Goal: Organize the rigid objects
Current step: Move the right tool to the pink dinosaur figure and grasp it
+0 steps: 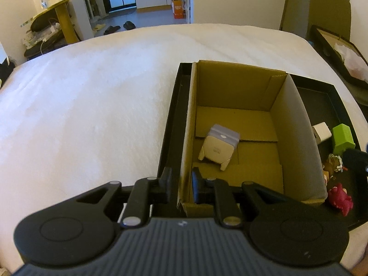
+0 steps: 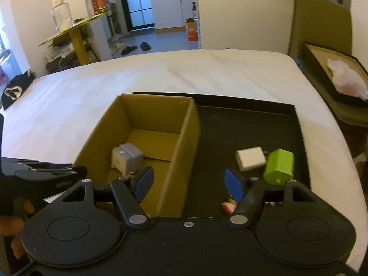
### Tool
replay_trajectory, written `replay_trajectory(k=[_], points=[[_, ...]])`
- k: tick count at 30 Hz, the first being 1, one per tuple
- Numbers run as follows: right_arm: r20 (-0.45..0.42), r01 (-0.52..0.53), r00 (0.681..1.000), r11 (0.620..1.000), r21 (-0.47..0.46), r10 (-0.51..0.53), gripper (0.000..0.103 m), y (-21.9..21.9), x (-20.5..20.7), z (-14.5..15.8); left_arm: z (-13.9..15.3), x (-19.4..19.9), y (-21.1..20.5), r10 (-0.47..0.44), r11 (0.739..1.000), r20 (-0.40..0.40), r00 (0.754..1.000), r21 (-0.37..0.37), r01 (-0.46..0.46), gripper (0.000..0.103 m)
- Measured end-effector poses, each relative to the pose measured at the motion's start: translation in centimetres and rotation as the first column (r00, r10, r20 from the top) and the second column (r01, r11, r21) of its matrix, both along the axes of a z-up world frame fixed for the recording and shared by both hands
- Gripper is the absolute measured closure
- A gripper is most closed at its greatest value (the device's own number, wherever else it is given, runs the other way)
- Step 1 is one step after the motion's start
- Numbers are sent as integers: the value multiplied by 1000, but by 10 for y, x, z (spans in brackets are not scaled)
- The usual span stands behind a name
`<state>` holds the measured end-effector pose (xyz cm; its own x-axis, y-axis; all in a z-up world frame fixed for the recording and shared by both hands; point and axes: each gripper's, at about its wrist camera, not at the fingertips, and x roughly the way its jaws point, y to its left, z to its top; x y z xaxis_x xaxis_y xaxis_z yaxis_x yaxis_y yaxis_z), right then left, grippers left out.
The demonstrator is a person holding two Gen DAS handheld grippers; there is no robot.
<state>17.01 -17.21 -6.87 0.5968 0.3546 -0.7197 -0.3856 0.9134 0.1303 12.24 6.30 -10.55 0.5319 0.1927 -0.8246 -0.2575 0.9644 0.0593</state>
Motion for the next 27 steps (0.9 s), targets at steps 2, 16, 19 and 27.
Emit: replay_trajectory(k=[2,16,19,27], points=[[-7,17,1000,1000,6,-17,34,-9,-1,-3,0,0,-1,-3,1000,2,1000,1,3,86],[-83,159,985,986,59,-154,19,-67,-12,-41,1,10,-6,-6,999,-36,999,36,8,39],[-106,192,977,979,64,-184,18,-78,-12,-52,2,11,-8,-10,998,-42,999,58,13,33],[-155,266,956,960,92,-250,18,-97,-9,-78,8,15,-6,-27,995,-41,999,96,30,18]])
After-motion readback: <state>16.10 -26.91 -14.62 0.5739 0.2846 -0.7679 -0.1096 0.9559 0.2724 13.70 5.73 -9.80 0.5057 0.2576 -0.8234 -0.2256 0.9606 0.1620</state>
